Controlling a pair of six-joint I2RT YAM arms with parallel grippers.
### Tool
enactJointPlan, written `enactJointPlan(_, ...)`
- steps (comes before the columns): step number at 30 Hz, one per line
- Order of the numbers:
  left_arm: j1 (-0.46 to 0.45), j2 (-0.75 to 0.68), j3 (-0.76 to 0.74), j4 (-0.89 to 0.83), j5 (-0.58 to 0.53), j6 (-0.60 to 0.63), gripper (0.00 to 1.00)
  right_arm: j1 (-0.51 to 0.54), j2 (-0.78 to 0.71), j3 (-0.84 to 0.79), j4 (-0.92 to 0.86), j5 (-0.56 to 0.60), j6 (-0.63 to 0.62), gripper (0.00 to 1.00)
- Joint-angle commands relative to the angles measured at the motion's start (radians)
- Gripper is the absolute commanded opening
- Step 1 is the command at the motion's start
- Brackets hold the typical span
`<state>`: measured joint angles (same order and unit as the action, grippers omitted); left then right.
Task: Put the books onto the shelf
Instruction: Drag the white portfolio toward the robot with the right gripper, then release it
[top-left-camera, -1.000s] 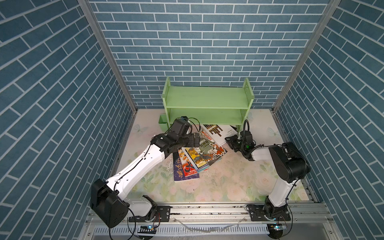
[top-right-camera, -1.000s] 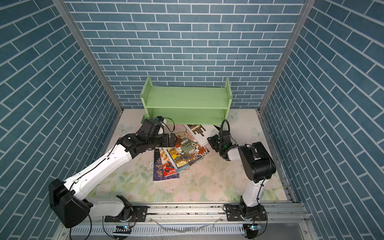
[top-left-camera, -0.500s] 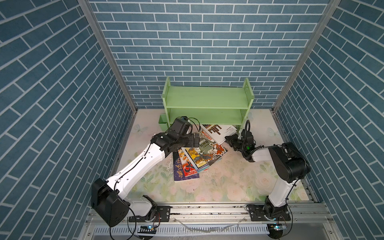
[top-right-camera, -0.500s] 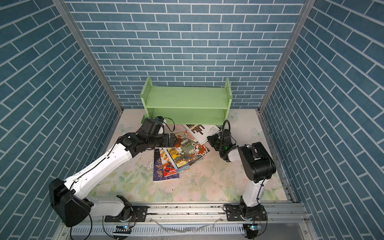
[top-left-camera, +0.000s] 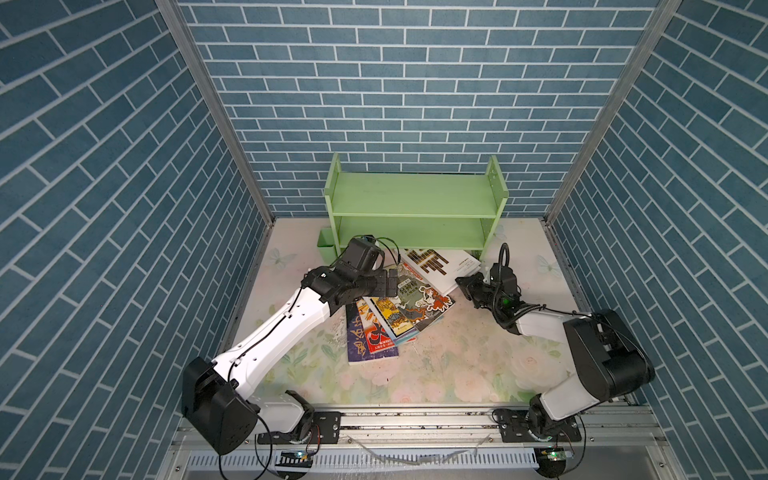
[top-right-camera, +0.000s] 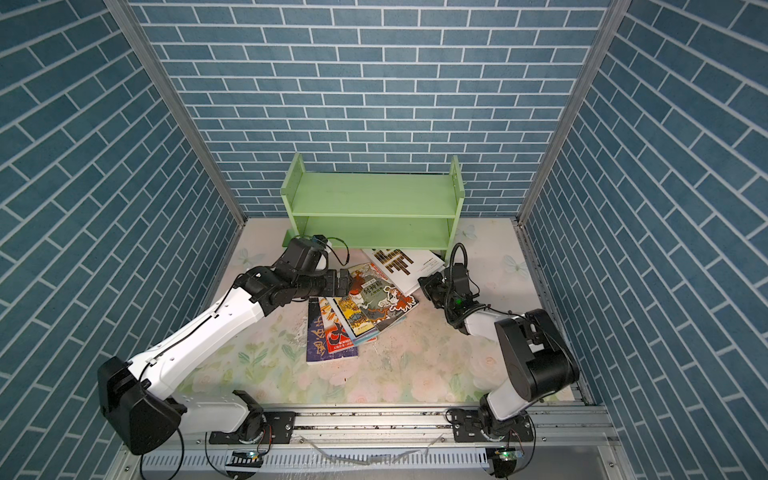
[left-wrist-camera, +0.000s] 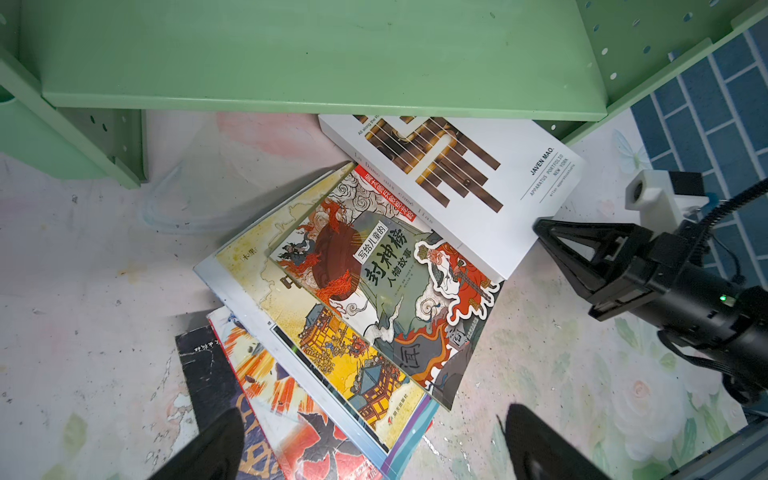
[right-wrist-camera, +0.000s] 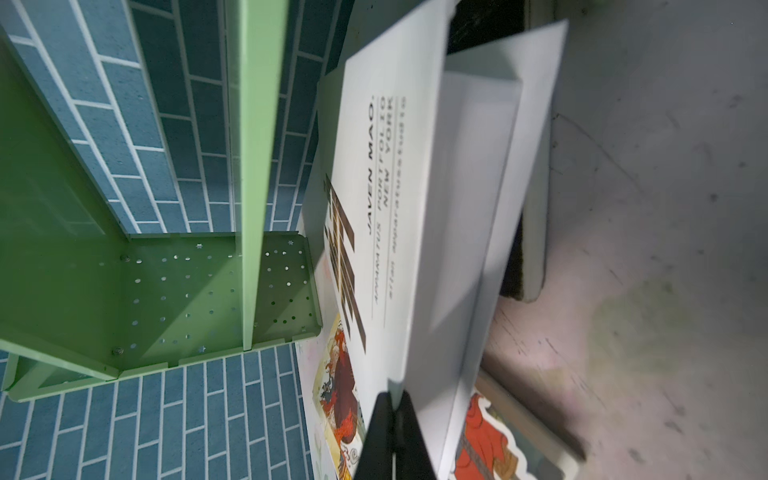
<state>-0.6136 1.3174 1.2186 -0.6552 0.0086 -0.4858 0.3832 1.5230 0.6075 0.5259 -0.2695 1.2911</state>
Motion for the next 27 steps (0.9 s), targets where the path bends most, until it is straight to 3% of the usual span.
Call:
enactJointPlan(1,0.006,-0.035,-0.034,-0.007,0.007,-0.015,1.00,0.012,-0.104,-0.022,-0.203,0.013,0.044,0.00)
enactJointPlan(8,0.008,-0.029,-0.098,0.052,0.131,-0.094,1.00,0.061,-0.326,-0.115,-0.361,0.030,0.138,0.00)
enactJointPlan(13,0.014,-0.033,-0.177,0.151,0.292,-0.187,1.00,0.109,-0.438,-0.111,-0.539,0.030,0.159,0.00)
enactJointPlan(18,0.017,-0.068,-0.258,0.209,0.352,-0.322,1.00,0.113,-0.584,-0.125,-0.660,0.041,0.203,0.00)
enactJointPlan(22,0.017,-0.139,-0.363,0.313,0.324,-0.450,1.00,0.108,-0.698,-0.132,-0.878,0.092,0.156,0.00)
enactJointPlan(27,0.015,-0.198,-0.385,0.262,0.176,-0.526,1.00,0.091,-0.865,-0.222,-1.009,0.231,0.213,0.00)
